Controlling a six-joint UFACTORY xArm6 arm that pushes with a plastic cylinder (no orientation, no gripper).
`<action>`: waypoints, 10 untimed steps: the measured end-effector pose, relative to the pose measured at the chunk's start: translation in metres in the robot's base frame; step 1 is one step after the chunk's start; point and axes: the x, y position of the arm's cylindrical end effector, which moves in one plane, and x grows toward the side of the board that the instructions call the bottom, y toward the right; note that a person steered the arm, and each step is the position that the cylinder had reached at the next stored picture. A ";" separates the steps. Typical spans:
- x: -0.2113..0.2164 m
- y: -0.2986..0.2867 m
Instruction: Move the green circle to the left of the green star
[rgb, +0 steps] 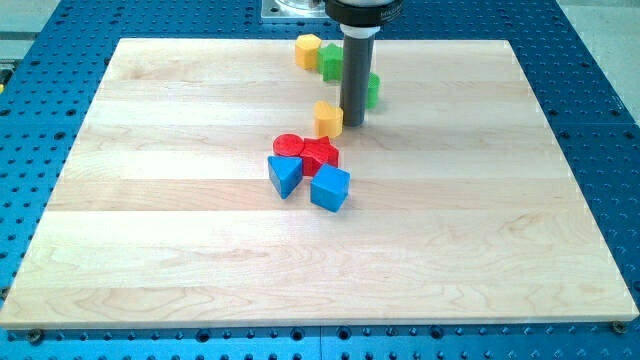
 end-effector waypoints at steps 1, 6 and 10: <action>0.000 0.025; -0.044 -0.041; -0.072 -0.090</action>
